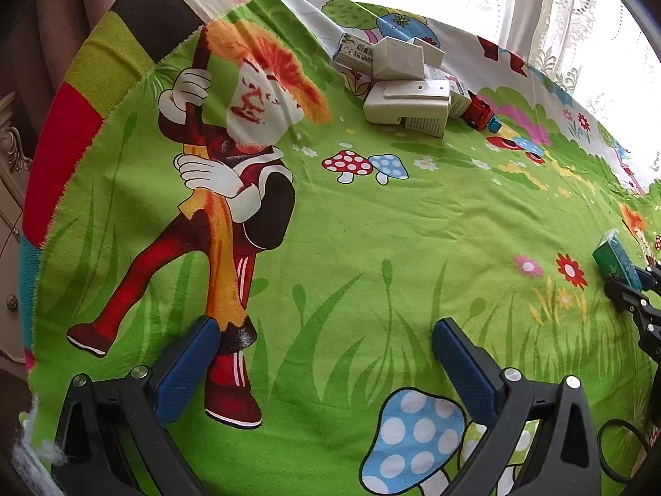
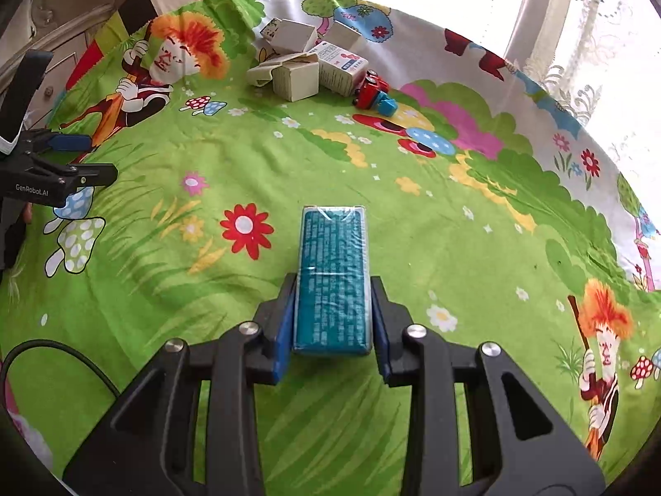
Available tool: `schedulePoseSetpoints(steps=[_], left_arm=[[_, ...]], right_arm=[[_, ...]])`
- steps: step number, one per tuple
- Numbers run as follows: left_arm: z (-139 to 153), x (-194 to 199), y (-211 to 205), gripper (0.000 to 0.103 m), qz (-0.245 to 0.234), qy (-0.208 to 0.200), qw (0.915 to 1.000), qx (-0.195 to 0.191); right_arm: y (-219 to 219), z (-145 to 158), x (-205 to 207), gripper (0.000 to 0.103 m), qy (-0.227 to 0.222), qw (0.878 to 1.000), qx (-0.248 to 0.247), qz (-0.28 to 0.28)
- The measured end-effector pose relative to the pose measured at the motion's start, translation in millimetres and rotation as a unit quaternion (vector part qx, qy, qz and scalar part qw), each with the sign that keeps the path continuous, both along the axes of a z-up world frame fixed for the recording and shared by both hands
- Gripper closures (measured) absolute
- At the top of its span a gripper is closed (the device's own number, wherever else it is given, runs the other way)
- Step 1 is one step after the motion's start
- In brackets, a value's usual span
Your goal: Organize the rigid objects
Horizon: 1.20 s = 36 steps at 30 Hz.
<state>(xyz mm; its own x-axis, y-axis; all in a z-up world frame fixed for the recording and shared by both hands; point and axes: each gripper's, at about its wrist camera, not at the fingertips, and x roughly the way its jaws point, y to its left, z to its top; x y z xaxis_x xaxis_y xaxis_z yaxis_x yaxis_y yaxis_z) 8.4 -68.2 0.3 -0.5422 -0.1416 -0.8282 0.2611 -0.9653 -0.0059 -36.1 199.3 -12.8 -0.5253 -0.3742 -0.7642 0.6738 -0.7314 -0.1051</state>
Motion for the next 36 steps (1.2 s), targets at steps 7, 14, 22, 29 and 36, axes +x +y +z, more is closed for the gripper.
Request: schedulePoseSetpoints(steps=[7,14,22,29,36], left_arm=[[12,-74,7,0.000,0.046,0.034,0.9888,0.138],[20,-157,-6,0.000,0.167,0.081,0.9477,0.260],[13,-191,-10,0.044,0.158,0.065,0.9548,0.243],[20,-71,-35,0.052,0.099,0.094,0.9652,0.223],[25,-29,-24,0.034,0.000,0.077,0.9868,0.142]], right_arm=[[5,2,4,0.067,0.004,1.000,0.003,-0.022],[8,2,0,0.067,-0.005,1.000,-0.007,-0.023],[12,1,-2,0.067,-0.015,0.999,-0.017,-0.026],[15,1,-5,0.066,-0.022,0.999,-0.026,-0.030],[14,1,-3,0.067,-0.015,0.999,-0.017,-0.030]])
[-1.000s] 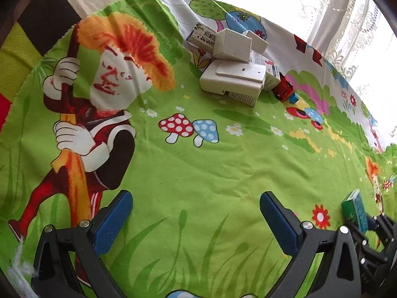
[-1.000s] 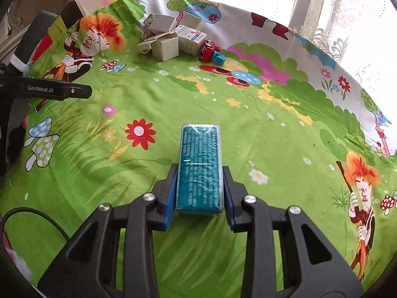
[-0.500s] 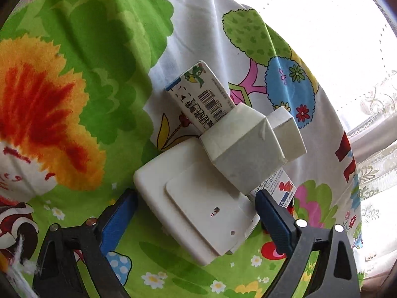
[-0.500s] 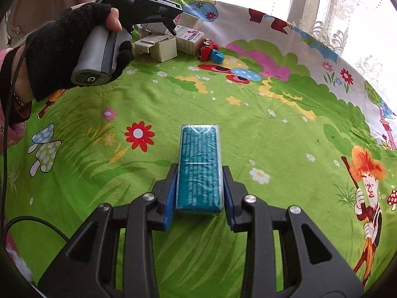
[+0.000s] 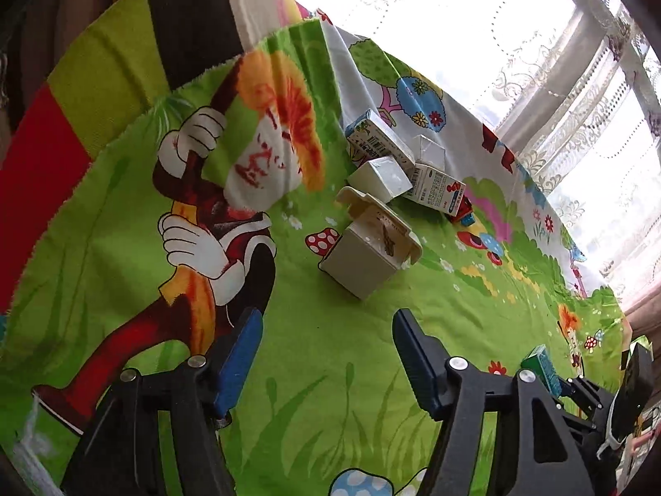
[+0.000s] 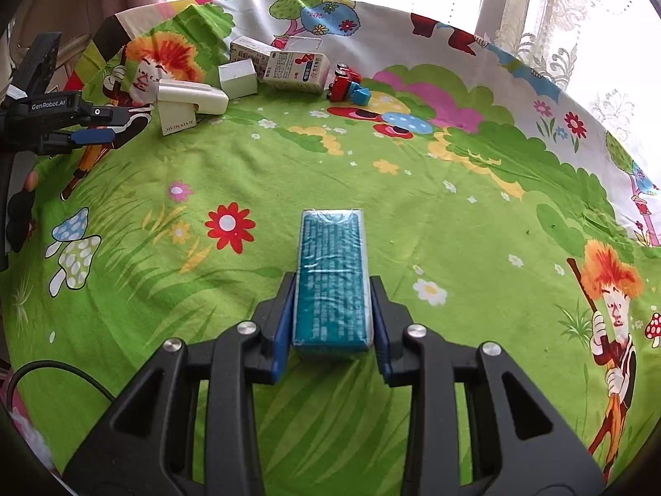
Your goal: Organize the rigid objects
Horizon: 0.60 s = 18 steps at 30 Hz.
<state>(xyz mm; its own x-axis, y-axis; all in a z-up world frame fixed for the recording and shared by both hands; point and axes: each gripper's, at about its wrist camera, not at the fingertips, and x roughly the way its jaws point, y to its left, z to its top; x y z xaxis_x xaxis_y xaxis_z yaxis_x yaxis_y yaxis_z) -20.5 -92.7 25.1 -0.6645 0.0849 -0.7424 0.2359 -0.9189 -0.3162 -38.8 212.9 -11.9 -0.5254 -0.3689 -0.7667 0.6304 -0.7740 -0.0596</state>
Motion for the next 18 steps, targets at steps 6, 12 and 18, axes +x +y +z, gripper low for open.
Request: schedulePoseSetpoints(steps=[6,12,18], left_arm=[[8,-35,25,0.027,-0.084,-0.013,0.9937,-0.074],[10,-118,38,0.023,-0.178,-0.145,0.9616,-0.151],[-13,-161,56,0.019,-0.251,-0.223,0.9113,-0.238]], right_arm=[[-1,0,1,0.067,0.007,1.000,0.007,-0.003],[-2,0,2,0.067,0.010,1.000,0.011,-0.006],[-1,0,2,0.067,0.009,1.000,0.009,-0.008]])
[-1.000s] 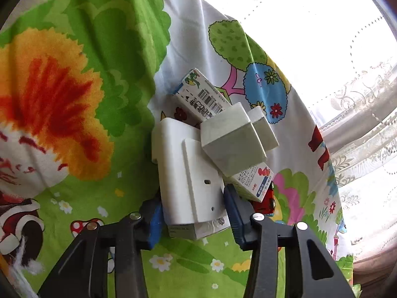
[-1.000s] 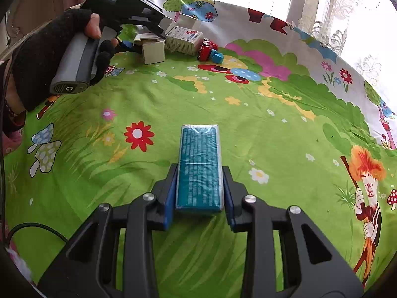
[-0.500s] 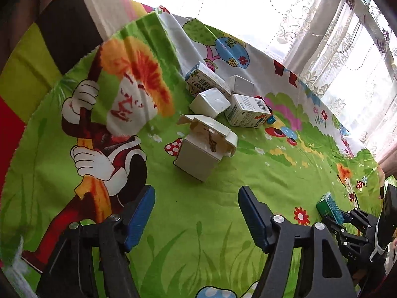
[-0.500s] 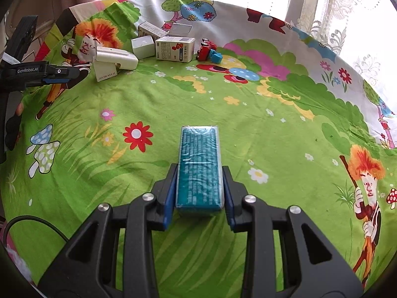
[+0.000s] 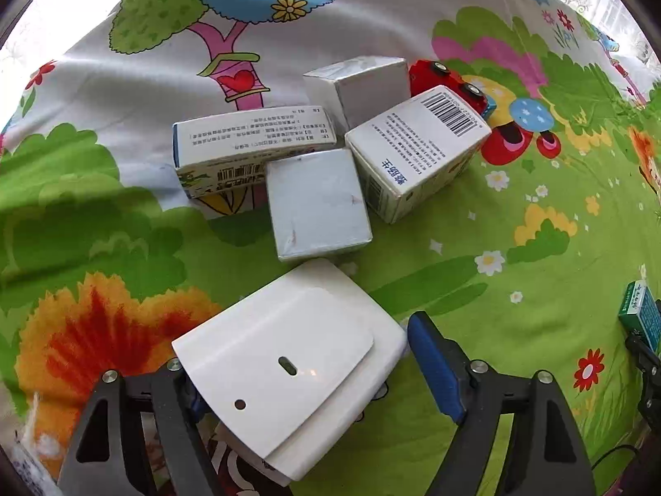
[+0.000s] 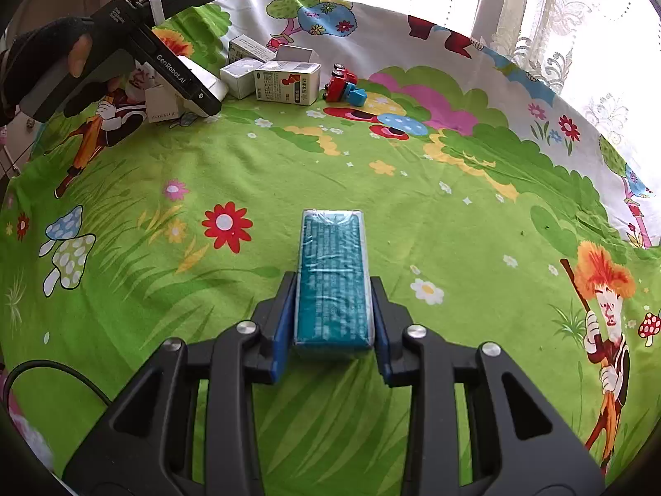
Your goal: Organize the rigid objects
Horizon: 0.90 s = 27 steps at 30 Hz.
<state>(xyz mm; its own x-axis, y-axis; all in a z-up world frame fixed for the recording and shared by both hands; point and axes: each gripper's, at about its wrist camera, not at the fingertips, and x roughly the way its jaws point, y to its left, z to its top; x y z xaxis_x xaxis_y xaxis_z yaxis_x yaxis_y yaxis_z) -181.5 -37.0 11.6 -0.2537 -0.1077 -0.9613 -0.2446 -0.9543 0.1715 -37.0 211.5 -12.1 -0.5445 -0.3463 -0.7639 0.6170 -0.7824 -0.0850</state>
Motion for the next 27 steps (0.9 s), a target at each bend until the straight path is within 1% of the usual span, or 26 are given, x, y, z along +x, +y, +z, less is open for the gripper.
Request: schedulePoseSetpoints(steps=[1,3,4,5,6,7,8,9,10,11,12,13,14,15,16,18,20,22,23,24,25,26,27], left_arm=[[1,-1,3,0.019,-0.016,0.007,0.9998,-0.009],[2,2,8,0.019,-0.045,-0.003,0.9987,-0.026],[3,4,10,0.020,-0.050,-0.010,0.9986,-0.012],[8,9,11,0.026,-0.052,-0.001,0.9983,0.026],[14,16,14,0.038,-0.062,0.011,0.9954,0.072],[19,26,21,0.046,-0.082,0.020,0.9904,0.109],[23,36,31,0.062,-0.105,0.033,0.9858,0.127],[28,49,44,0.065,-0.126,0.046,0.9814,0.137],[32,63,57,0.065,-0.151,0.056,0.9750,0.154],[36,78,70,0.065,-0.175,0.058,0.9667,0.177],[39,92,83,0.063,-0.193,0.056,0.9588,0.200],[40,103,95,0.061,-0.208,0.052,0.9523,0.217],[42,114,105,0.060,-0.220,0.051,0.9478,0.225],[43,119,116,0.056,-0.228,0.050,0.9457,0.226],[42,127,120,0.053,-0.232,0.049,0.9454,0.223],[39,138,121,0.038,-0.235,0.057,0.9487,0.204],[37,150,106,0.035,-0.226,0.054,0.9520,0.199],[30,160,88,0.034,-0.208,0.032,0.9544,0.212],[28,168,81,0.034,-0.206,0.023,0.9528,0.222],[27,178,75,0.034,-0.207,0.017,0.9492,0.237],[27,186,71,0.034,-0.201,0.011,0.9441,0.261],[28,190,63,0.034,-0.184,0.005,0.9365,0.299],[29,194,56,0.032,-0.152,0.001,0.9259,0.346]], right_arm=[[0,0,0,0.067,0.000,1.000,0.000,0.000],[0,0,0,0.067,-0.001,1.000,-0.001,0.000],[1,0,0,0.067,-0.002,1.000,-0.003,0.000],[1,0,0,0.067,-0.004,1.000,-0.004,0.000],[2,0,-1,0.067,-0.006,1.000,-0.006,0.000],[2,0,-2,0.067,-0.008,1.000,-0.009,-0.001],[3,0,-2,0.066,-0.011,1.000,-0.011,-0.001],[3,0,-3,0.066,-0.011,1.000,-0.013,-0.002],[2,-1,-2,0.066,-0.011,1.000,-0.012,-0.002],[2,-1,-2,0.067,-0.011,1.000,-0.012,-0.002],[2,-1,-2,0.067,-0.010,1.000,-0.010,-0.003],[2,-1,-2,0.067,-0.009,1.000,-0.009,-0.003],[2,-1,-2,0.067,-0.009,1.000,-0.009,-0.003],[2,-1,-2,0.067,-0.009,1.000,-0.010,-0.004],[2,0,-3,0.067,-0.010,1.000,-0.010,-0.004],[3,0,-3,0.067,-0.011,1.000,-0.012,-0.005],[3,0,-3,0.067,-0.011,1.000,-0.011,-0.006],[2,0,-3,0.067,-0.011,1.000,-0.012,-0.006],[3,0,-3,0.066,-0.011,1.000,-0.012,-0.006],[2,0,-3,0.066,-0.011,1.000,-0.011,-0.006],[2,0,-3,0.066,-0.010,1.000,-0.011,-0.007],[2,0,-3,0.067,-0.010,1.000,-0.010,-0.007],[2,0,-3,0.067,-0.010,1.000,-0.011,-0.007]])
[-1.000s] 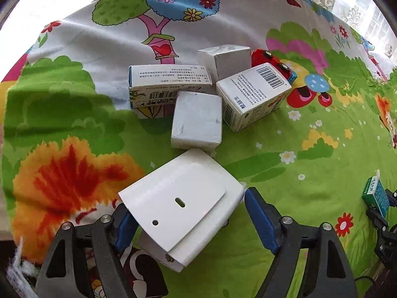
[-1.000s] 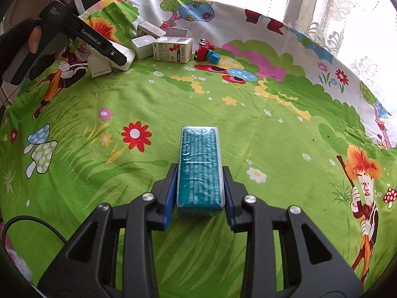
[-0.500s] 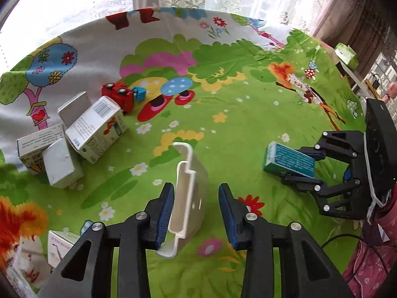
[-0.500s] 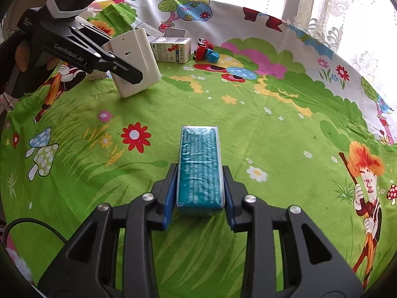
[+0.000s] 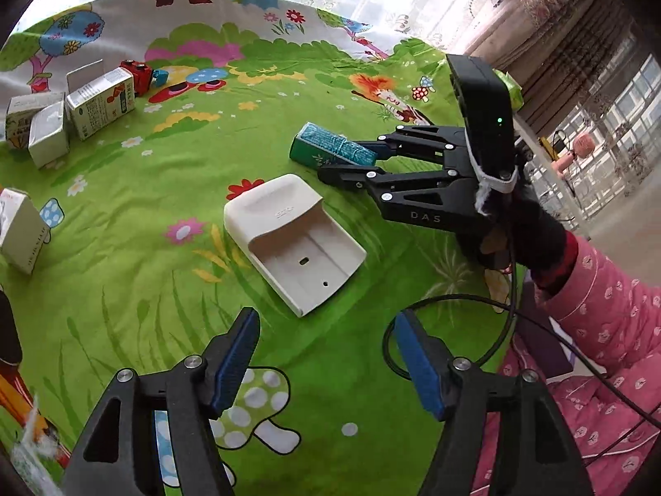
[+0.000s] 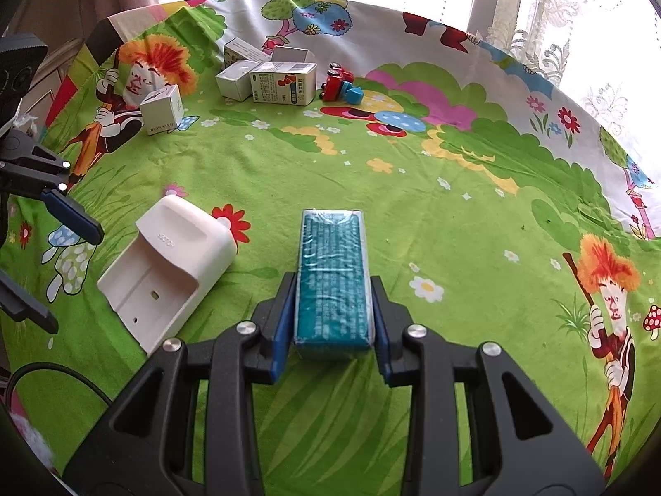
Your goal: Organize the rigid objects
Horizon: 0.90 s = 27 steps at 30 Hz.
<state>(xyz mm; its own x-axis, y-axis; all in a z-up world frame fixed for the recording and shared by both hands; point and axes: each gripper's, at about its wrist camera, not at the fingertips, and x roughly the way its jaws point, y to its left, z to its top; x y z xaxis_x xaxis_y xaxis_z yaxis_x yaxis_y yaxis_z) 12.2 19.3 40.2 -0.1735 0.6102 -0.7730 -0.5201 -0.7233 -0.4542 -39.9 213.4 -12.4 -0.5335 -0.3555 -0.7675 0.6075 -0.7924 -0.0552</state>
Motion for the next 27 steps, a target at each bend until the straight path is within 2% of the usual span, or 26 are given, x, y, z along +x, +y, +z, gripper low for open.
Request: schedulePoseSetpoints(steps=[1,2,3,5,8,10,13,14,15,16,20,22,23,26,27], left_arm=[[-2,0,-7,0.029,0.043,-0.017,0.9983,0.036],[-4,0,-13,0.023,0.100,-0.024,0.9937,0.044],[-5,1,-14,0.022,0.161,-0.021,0.9860,0.039],[-2,3,-8,0.022,0.240,0.018,0.9701,0.032],[2,-4,22,0.020,0.301,0.070,0.9509,-0.010],[-5,-19,42,0.020,0.313,0.072,0.9460,-0.044],[-25,-37,62,0.020,0.324,0.071,0.9362,-0.116],[-28,-39,59,0.020,0.335,0.074,0.9330,-0.107],[-29,-39,60,0.020,0.341,0.092,0.9269,-0.127],[-31,-42,57,0.020,0.346,0.091,0.9240,-0.136],[-31,-43,53,0.020,0.328,0.090,0.9289,-0.147],[-34,-43,63,0.022,0.294,0.098,0.9310,-0.193],[-36,-41,69,0.020,0.283,0.115,0.9268,-0.218],[-35,-37,63,0.022,0.293,0.116,0.9271,-0.202],[-35,-36,61,0.029,0.298,0.120,0.9253,-0.201]], right_arm=[[0,0,0,0.066,0.000,1.000,-0.001,0.000],[0,0,0,0.066,-0.001,1.000,-0.001,0.000],[0,0,0,0.066,-0.001,1.000,-0.002,0.000],[0,0,1,0.066,-0.001,1.000,-0.001,-0.001],[1,0,0,0.066,-0.002,1.000,-0.003,-0.002],[2,0,0,0.066,-0.002,1.000,-0.004,-0.007],[2,0,-1,0.067,-0.002,1.000,-0.005,-0.008],[2,-1,0,0.066,-0.001,1.000,-0.004,-0.008],[2,0,0,0.067,0.001,1.000,-0.002,-0.009],[1,0,0,0.067,0.002,1.000,0.000,-0.009],[0,0,2,0.067,0.005,1.000,0.004,-0.009],[0,1,1,0.067,0.007,1.000,0.005,-0.010],[0,1,0,0.067,0.006,1.000,0.005,-0.011],[1,0,1,0.067,0.008,1.000,0.007,-0.015],[-1,0,2,0.067,0.014,1.000,0.013,-0.015]])
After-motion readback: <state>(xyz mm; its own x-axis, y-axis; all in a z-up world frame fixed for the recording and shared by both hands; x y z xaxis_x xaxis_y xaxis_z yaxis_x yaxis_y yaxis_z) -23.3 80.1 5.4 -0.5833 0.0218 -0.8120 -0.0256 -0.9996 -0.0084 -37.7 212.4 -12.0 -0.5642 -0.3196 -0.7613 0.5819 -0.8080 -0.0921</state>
